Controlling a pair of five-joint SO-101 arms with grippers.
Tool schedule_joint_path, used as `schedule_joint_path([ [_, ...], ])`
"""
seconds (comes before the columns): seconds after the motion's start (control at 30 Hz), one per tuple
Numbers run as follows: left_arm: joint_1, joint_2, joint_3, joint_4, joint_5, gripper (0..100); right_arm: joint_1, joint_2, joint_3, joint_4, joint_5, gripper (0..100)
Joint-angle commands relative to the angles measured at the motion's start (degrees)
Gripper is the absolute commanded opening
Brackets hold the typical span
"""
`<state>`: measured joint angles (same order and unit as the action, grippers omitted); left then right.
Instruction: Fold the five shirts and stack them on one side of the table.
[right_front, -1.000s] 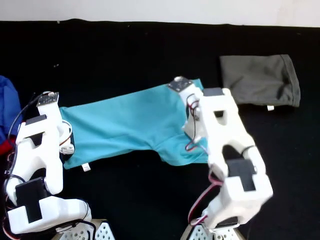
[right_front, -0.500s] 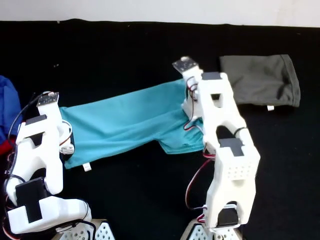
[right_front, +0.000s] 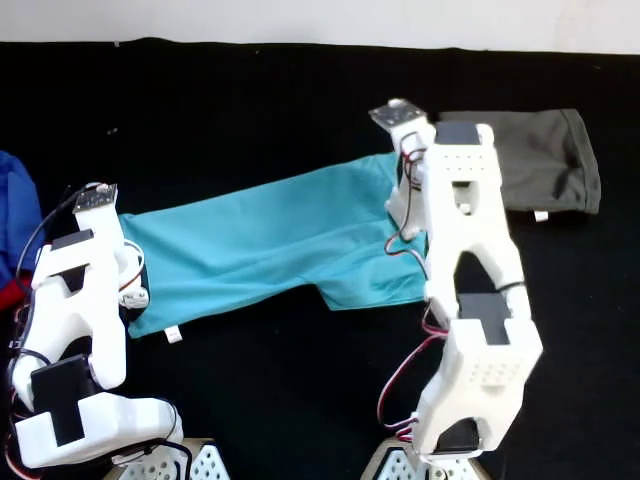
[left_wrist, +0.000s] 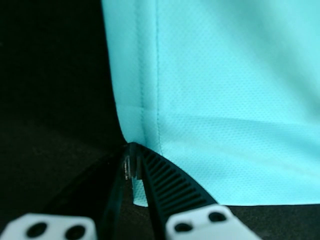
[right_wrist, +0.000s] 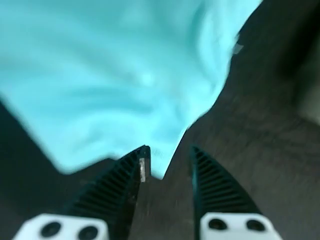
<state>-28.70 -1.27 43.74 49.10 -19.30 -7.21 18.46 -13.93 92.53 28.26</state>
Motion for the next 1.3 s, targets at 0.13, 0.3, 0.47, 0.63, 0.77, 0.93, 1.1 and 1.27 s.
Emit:
schedule_joint_path([
  [0.13, -0.84, -0.13, -0.04, -1.67, 0.53, 1, -3.03, -4.26, 8.13, 3.38, 5.54, 6.3],
  [0.3, -0.84, -0.13, -0.04, -1.67, 0.53, 1, -3.3, -4.26, 17.27, -5.49, 5.36, 6.5],
  [0.47, -0.84, -0.13, -0.04, -1.67, 0.53, 1, -3.03, -4.26, 20.97, -13.41, 5.27, 13.8],
  [0.63, -0.84, -0.13, -0.04, -1.67, 0.53, 1, -3.12, -4.26, 20.79, -17.01, 5.27, 13.9],
  [0.77, -0.84, -0.13, -0.04, -1.67, 0.53, 1, -3.21, -4.09, 21.23, -17.01, 5.27, 13.9],
  [0.93, -0.84, -0.13, -0.04, -1.67, 0.53, 1, -3.3, -0.22, 21.23, -18.59, 5.27, 13.9],
  [1.1, -0.84, -0.13, -0.04, -1.67, 0.53, 1, -3.12, 4.35, 20.7, -19.47, 5.27, 13.6],
  [1.27, -0.84, -0.13, -0.04, -1.67, 0.53, 1, -1.89, 4.26, 20.62, -19.38, 5.19, 0.2],
])
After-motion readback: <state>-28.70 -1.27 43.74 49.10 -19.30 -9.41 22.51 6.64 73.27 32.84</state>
